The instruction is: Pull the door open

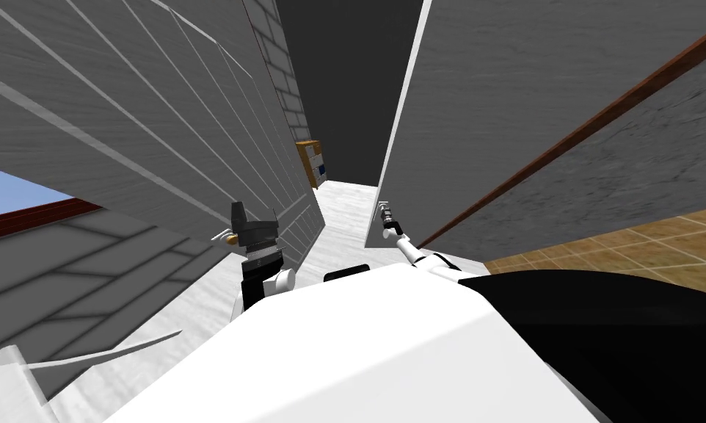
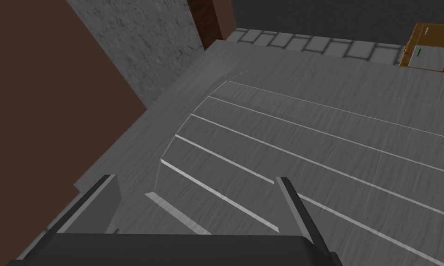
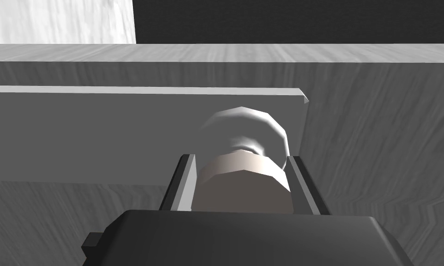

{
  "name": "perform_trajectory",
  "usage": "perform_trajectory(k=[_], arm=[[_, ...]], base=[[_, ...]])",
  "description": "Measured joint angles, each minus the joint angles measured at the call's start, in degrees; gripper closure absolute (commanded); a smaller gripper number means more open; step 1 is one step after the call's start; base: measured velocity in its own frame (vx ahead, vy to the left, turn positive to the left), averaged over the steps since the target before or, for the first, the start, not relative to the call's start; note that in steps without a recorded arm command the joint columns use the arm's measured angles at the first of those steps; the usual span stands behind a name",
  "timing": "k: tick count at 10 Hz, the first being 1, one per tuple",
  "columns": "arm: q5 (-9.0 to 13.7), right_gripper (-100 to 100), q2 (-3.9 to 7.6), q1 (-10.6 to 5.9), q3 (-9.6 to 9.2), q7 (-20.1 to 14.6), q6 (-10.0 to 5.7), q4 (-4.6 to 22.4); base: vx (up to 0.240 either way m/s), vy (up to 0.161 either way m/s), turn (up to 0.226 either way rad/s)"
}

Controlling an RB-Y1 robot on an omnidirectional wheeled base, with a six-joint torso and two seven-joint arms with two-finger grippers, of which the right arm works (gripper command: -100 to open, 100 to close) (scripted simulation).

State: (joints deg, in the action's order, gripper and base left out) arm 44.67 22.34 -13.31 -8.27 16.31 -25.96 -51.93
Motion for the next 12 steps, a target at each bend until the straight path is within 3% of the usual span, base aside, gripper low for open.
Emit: perform_trajectory(k=[7, 10, 12], arm=[[0.68, 100, 2.59, 1.44, -4.56, -2.36, -0.39, -2.86], [0.91, 100, 3.06, 2.35, -5.74, -2.69, -0.16, -4.35], [1.57, 100, 4.11, 2.71, -6.77, -3.04, -0.42, -5.33]], base=[[-0.21, -0.081, 0.118], [-0.145, -0.052, 0.079], [-0.23, -0.098, 0.137]])
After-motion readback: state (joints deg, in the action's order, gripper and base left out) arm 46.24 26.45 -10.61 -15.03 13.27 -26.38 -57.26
